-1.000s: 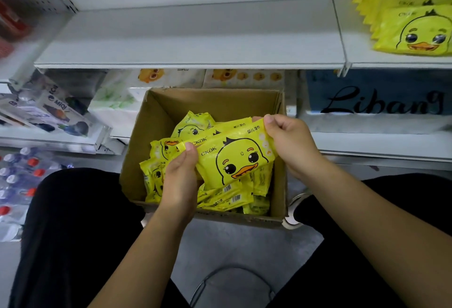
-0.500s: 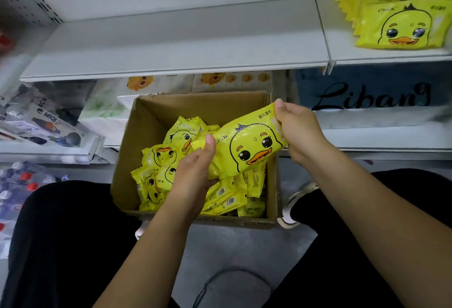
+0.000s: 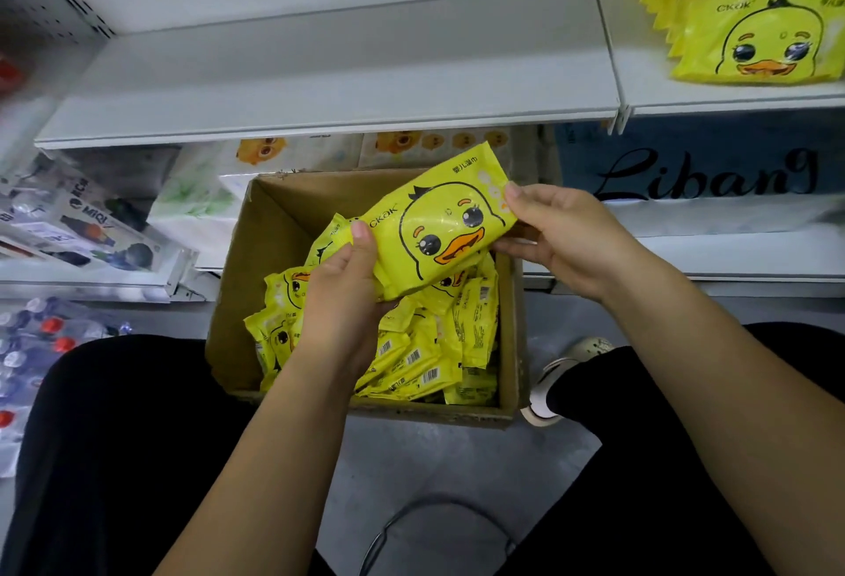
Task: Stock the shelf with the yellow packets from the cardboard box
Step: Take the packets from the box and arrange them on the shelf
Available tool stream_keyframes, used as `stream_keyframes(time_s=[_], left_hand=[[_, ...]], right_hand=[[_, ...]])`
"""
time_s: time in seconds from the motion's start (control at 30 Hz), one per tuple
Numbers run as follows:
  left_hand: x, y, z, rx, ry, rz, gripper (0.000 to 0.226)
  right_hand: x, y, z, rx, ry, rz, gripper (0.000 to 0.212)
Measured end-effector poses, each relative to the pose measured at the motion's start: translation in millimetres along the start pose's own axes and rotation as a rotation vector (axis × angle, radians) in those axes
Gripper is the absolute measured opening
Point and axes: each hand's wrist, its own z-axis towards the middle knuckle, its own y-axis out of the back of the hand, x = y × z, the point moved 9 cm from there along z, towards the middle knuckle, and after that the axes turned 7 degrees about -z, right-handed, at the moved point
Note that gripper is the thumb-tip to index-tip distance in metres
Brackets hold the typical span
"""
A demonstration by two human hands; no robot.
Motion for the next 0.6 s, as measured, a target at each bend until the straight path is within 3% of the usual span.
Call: stream_keyframes(time_s=[0.13,0.3,0.43,0.6], left_hand=[[-8,-5,1,-0.001,-0.033,0.001,0.035],[-5,-19,1,0.043,0.005,-0.028,0.033],[-5,-36,5,0.083,0.018,-0.043,0.028],[-12,-60,16,0.140,0.001,-0.059,0.053]], right_hand=[[17,13,0,-0.150,0.162,-0.181,0.015],[40,27,-5,-0.271,0.289,-0.201,0.009],[47,36,-8,-0.302,0.327,-0.109,0.006],[52,52,-5,-0.389,0.330,0.065,0.017]])
